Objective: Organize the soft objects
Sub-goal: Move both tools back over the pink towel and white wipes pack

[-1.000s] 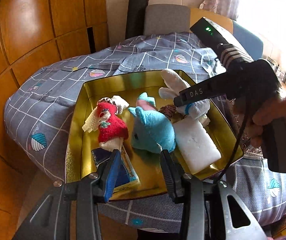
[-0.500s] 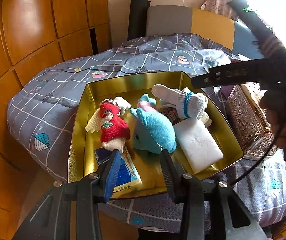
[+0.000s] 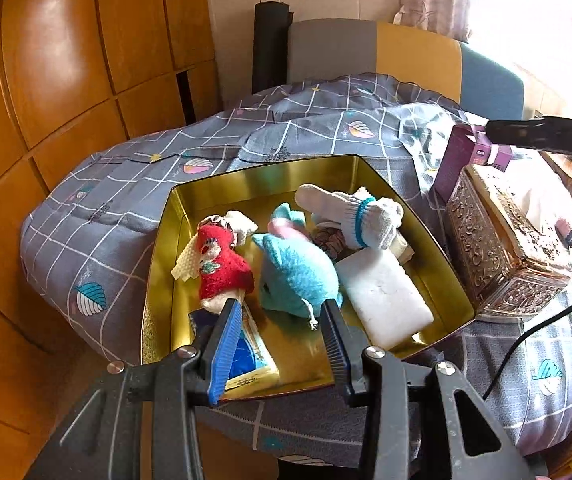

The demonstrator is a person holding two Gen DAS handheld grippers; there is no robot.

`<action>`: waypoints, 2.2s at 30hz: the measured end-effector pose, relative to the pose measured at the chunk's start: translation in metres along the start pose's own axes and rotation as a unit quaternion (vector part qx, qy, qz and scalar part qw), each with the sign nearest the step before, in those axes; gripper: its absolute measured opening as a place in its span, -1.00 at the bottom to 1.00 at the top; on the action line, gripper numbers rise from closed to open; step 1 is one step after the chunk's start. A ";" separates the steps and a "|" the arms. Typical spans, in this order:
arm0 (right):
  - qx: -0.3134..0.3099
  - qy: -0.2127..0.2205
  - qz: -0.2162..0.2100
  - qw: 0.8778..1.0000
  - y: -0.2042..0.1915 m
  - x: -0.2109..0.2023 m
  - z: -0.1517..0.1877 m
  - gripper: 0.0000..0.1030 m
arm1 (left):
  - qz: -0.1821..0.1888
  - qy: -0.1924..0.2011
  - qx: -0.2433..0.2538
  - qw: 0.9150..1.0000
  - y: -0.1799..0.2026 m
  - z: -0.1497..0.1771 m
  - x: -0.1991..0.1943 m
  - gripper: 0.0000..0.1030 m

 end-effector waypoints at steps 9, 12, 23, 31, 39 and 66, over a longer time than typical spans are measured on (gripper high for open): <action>0.043 0.036 0.049 0.997 0.068 -0.048 0.014 0.35 | 0.003 0.005 0.023 1.000 0.018 -0.005 -0.005 -0.21; 0.063 0.045 0.070 0.995 0.095 -0.063 0.023 0.35 | 0.005 0.006 0.031 0.999 0.024 -0.007 -0.005 -0.21; 0.173 0.037 0.160 0.971 0.212 -0.101 0.076 0.36 | 0.015 0.010 0.063 0.998 0.051 -0.012 -0.010 -0.20; 0.229 0.030 0.223 0.947 0.282 -0.118 0.115 0.46 | 0.021 0.016 0.084 0.996 0.069 -0.016 -0.014 -0.20; 0.308 0.020 0.320 0.896 0.377 -0.141 0.172 0.46 | 0.030 0.023 0.110 0.993 0.090 -0.026 -0.020 -0.21; 0.630 0.066 0.249 0.732 0.452 -0.179 0.292 0.52 | 0.207 0.013 0.266 0.941 0.329 -0.059 -0.030 -0.20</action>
Point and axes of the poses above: each gripper's, at about its wrist camera, not at the fingertips, and x roughly the way its jaws point, y to its right, z to its underside, the point moved 7 cm from there along x, roughly the way its jaws point, and after that the axes turned 1 degree about z, right-handed, at the moved point
